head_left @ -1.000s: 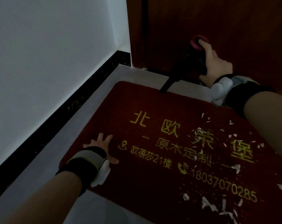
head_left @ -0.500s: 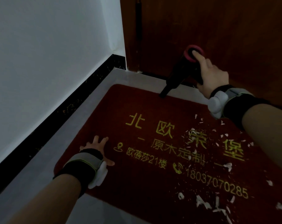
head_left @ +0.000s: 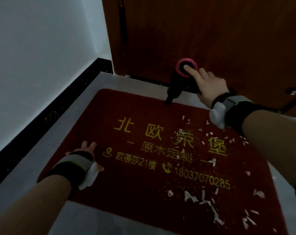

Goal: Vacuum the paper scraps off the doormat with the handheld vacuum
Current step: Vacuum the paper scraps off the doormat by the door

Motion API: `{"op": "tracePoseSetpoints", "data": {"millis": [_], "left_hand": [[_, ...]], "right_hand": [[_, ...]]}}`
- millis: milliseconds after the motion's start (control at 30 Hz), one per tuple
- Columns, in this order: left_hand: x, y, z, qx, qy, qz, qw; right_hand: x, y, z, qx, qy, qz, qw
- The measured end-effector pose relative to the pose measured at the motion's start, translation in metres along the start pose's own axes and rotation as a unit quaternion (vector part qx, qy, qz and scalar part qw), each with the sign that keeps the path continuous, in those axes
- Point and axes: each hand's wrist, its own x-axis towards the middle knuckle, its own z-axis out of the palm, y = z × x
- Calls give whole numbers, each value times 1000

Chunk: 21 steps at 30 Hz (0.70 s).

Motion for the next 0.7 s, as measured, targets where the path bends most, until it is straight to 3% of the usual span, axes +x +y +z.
{"op": "tracePoseSetpoints", "data": {"millis": [233,533,700], "left_hand": [[-3,-4,6,-18,-18,-14,1000],[-27,-1,20,66,34,-8,997],[-33,11,23,130,65,35,989]], "right_hand": [[-21,-12,-17,-115,-99,-115,982],[-48,22,-1,-33,-63,-13,997],[-76,60,1,7,-45,45,998]]}}
